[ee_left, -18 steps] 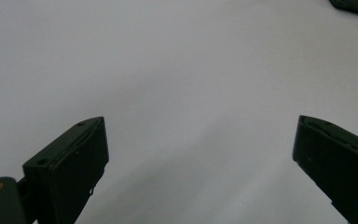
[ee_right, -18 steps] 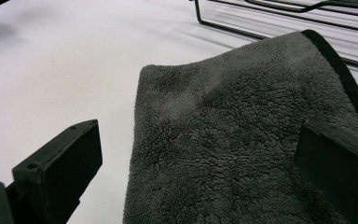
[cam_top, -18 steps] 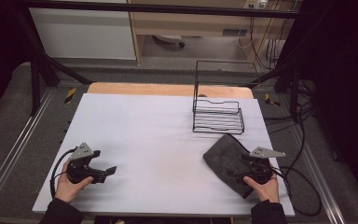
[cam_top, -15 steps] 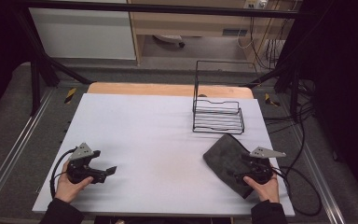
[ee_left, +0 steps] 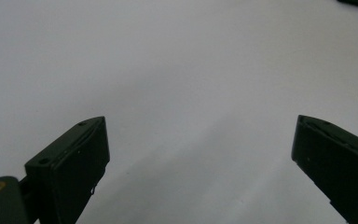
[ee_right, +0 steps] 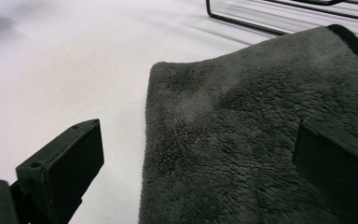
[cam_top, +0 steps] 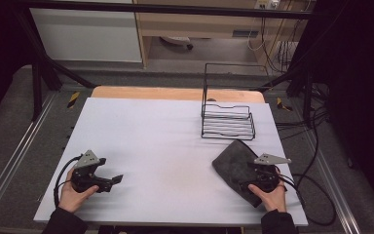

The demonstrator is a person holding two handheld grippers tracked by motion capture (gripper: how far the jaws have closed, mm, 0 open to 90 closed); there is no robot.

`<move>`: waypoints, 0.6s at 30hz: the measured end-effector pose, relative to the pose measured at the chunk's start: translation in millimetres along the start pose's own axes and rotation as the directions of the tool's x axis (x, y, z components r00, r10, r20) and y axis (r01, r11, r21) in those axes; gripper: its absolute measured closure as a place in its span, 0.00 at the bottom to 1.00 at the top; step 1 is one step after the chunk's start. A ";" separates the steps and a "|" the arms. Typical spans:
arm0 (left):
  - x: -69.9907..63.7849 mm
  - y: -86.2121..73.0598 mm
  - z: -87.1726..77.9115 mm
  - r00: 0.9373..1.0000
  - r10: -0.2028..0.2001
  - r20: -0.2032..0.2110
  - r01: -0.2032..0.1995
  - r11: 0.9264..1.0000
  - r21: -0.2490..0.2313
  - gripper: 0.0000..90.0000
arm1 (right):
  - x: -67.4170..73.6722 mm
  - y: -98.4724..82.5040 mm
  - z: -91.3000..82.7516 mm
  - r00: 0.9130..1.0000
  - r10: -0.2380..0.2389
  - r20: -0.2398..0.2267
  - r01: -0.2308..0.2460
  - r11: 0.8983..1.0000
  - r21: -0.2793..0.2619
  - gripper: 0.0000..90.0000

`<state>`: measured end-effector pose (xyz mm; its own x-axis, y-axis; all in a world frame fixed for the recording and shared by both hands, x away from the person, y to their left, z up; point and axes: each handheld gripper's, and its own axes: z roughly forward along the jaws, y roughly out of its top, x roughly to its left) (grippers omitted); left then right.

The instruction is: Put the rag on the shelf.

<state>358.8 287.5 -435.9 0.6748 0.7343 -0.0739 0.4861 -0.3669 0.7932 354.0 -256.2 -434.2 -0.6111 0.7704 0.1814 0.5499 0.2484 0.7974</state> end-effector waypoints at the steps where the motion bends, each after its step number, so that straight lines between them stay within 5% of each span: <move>1: 0.0 0.0 0.1 1.000 0.000 -0.001 0.000 1.000 0.001 0.04 | 1.6 0.8 1.3 1.000 -0.002 0.000 0.002 1.000 0.002 0.03; 12: 1.9 -0.3 0.1 1.000 -0.008 -0.004 0.008 1.000 0.002 0.05 | 18.7 10.0 15.1 0.999 -0.038 -0.005 0.038 0.999 0.029 0.08; 18: 2.2 -0.3 -0.2 1.000 -0.013 -0.007 0.013 1.000 -0.003 0.05 | 31.2 21.2 28.7 0.997 -0.081 -0.001 0.081 0.996 0.036 0.20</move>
<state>360.0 289.3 -436.2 0.6642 0.7432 -0.0802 0.4935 -0.3554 0.7938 363.0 -210.1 -428.2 -0.6541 0.7474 0.1164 0.5188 0.3314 0.7880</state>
